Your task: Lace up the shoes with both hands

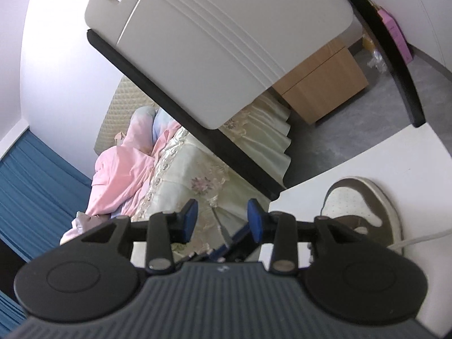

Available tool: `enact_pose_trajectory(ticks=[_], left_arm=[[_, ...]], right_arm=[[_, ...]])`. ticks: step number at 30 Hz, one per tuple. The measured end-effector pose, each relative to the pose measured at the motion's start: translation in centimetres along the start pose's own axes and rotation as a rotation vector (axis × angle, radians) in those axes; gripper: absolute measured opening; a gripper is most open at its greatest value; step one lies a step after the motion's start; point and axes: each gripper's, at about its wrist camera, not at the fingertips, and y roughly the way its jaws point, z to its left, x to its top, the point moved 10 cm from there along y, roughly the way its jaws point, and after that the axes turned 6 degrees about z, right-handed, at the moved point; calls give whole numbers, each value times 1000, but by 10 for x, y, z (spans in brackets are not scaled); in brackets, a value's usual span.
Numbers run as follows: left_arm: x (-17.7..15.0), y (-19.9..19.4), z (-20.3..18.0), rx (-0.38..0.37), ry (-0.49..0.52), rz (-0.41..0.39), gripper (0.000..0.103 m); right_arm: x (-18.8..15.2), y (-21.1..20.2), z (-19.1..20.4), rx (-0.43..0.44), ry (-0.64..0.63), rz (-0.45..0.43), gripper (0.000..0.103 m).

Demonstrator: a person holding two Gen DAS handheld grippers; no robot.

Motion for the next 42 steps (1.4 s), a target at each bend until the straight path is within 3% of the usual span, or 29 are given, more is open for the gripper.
enact_pose_trajectory(ticks=[3, 16, 17, 19, 20, 24, 27, 33, 36, 42], left_arm=[[1, -1, -1, -4, 4, -4, 3], [1, 6, -24, -22, 93, 20, 7], [0, 8, -25, -22, 95, 26, 12], [-1, 12, -27, -8, 108, 28, 47], [-1, 13, -28, -5, 117, 24, 48], [-1, 14, -31, -2, 143, 7, 48], [-1, 14, -38, 1, 181, -8, 42], [-1, 13, -46, 4, 226, -22, 10], [-3, 10, -46, 5, 242, -18, 3], [-3, -1, -50, -4, 238, -32, 3]], right_arm=[[0, 4, -5, -7, 4, 4, 3], [6, -14, -47, 37, 173, -45, 3], [6, -15, -51, 35, 178, -44, 3], [4, -19, -60, 28, 184, -45, 3], [3, -20, -64, 33, 200, -44, 3], [1, -27, -79, 38, 227, -52, 3], [1, -29, -86, 54, 254, -47, 3], [0, -25, -84, 68, 247, -24, 3], [-1, -24, -84, 91, 266, -19, 3], [0, -26, -81, 122, 271, -12, 3]])
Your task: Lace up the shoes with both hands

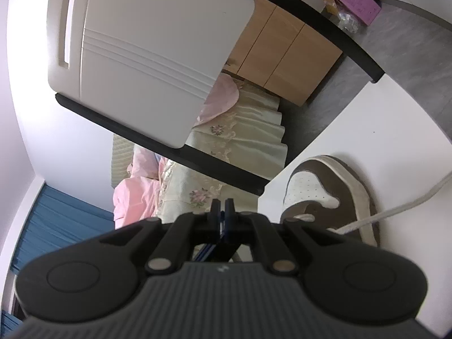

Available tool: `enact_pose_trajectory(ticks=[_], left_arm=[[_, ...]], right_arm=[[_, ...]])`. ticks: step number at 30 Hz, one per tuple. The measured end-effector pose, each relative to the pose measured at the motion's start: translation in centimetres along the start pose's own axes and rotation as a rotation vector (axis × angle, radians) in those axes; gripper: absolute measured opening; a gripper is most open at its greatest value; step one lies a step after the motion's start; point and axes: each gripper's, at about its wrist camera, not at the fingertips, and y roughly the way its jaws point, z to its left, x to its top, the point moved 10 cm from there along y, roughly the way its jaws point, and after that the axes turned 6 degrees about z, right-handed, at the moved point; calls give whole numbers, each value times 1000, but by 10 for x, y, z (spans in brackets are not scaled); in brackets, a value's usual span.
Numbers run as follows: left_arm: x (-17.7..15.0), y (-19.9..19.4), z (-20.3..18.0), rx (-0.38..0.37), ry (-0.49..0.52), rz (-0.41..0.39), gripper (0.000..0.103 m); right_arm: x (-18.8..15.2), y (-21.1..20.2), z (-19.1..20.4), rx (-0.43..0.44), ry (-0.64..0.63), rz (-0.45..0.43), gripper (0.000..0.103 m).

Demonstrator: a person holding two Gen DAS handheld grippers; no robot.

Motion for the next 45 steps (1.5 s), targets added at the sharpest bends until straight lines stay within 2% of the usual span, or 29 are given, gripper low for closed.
enact_pose_trajectory(ticks=[5, 7, 10, 12, 15, 22, 23, 24, 26, 29, 32, 41, 45], left_arm=[[5, -5, 3, 2, 4, 8, 3], [8, -10, 9, -5, 9, 26, 3], [9, -14, 16, -25, 29, 61, 3], [7, -14, 18, -33, 55, 80, 3], [2, -12, 14, -61, 138, 121, 3], [-8, -5, 8, -123, 297, 210, 3], [-8, -4, 7, -130, 311, 215, 3], [-9, -4, 6, -137, 325, 221, 3], [-15, -5, -4, -150, 381, 222, 3], [-25, 0, -18, -138, 504, 231, 3], [-30, 4, -28, -154, 544, 252, 3], [-47, 21, -44, -141, 700, 289, 3], [-46, 22, -44, -145, 693, 294, 3]], right_arm=[[2, -9, -1, 9, 14, -18, 9], [0, -17, -5, -29, -3, -27, 21], [-9, -25, -7, -131, -120, -9, 30], [-17, -28, -8, -213, -211, 16, 30], [-29, -33, -5, -244, -316, 32, 39], [-61, -26, -13, -338, -522, 129, 38], [-63, -24, -15, -350, -539, 126, 35], [-64, -23, -17, -361, -555, 122, 23], [-62, -24, -23, -346, -510, 115, 20], [-55, -30, -37, -254, -312, 117, 19], [-50, -35, -49, -179, -160, 119, 19], [-49, -44, -54, -134, -56, 117, 19], [-49, -43, -52, -132, -54, 117, 19]])
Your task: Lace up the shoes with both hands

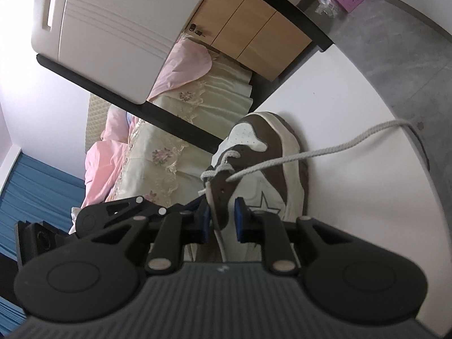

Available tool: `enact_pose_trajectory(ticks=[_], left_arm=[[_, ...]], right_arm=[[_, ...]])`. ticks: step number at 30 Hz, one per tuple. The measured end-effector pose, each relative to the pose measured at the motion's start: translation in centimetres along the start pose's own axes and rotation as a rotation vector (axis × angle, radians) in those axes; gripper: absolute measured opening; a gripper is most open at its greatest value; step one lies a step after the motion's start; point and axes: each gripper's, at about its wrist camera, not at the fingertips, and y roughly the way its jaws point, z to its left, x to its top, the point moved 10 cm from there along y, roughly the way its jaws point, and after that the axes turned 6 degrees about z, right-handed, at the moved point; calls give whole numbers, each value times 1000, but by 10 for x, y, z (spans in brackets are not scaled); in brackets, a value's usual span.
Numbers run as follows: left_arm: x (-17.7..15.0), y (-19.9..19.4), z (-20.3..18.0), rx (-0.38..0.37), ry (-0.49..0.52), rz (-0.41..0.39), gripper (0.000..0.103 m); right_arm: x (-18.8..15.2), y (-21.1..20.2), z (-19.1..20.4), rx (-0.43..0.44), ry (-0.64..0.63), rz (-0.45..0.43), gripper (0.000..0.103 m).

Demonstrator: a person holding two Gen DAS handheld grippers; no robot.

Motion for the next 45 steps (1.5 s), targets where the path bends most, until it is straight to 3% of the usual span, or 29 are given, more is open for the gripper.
enact_pose_trajectory(ticks=[23, 38, 45], left_arm=[[0, -11, -15, 92, 154, 18, 3], [4, -7, -21, 124, 183, 15, 3], [6, -12, -17, 112, 148, 0, 3]], right_arm=[[2, 4, 1, -1, 11, 2, 19], [2, 4, 0, -8, 3, 7, 20], [1, 3, 7, -39, -72, 8, 23]])
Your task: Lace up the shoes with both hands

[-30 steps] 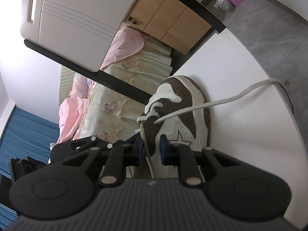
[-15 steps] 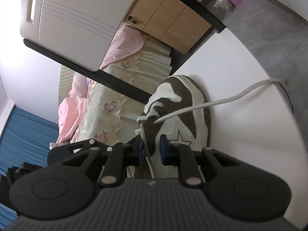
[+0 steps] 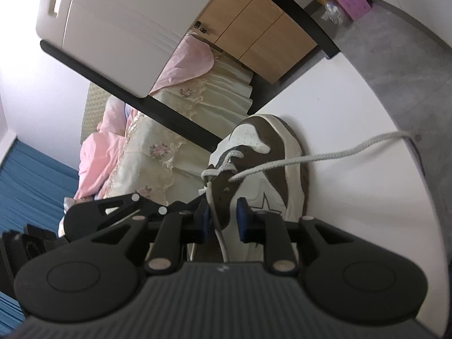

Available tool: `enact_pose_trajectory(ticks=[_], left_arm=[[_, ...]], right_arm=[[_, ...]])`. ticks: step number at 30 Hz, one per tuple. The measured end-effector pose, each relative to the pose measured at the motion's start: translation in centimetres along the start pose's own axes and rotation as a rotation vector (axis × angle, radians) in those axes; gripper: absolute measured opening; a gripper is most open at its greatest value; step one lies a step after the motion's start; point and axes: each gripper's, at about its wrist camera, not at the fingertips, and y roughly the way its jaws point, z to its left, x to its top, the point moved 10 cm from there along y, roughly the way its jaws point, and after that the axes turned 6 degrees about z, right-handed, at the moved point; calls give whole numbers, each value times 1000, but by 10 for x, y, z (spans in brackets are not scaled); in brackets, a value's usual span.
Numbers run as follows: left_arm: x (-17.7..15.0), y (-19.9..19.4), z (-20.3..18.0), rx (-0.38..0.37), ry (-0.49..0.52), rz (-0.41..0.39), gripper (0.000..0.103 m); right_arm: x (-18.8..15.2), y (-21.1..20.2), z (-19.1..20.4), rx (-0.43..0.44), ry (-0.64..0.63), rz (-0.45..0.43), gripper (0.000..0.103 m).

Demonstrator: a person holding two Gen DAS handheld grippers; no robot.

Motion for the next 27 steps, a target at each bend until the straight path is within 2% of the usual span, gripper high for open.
enact_pose_trajectory(ticks=[5, 7, 9, 15, 25, 27], left_arm=[[-1, -1, 2, -10, -18, -2, 3], [0, 0, 1, -11, -15, -1, 3], [1, 1, 0, -11, -11, -1, 3], [1, 13, 4, -17, -6, -3, 3], [7, 14, 2, -30, -16, -13, 3], [7, 15, 1, -21, -15, -10, 3]], right_arm=[[4, -7, -3, 80, 72, -23, 28], [9, -11, -8, 117, 138, -50, 33], [12, -13, -18, 130, 221, -71, 34], [12, -4, -39, 154, 390, -77, 34], [7, 6, -44, 192, 486, -76, 33], [6, 7, -46, 195, 507, -80, 26]])
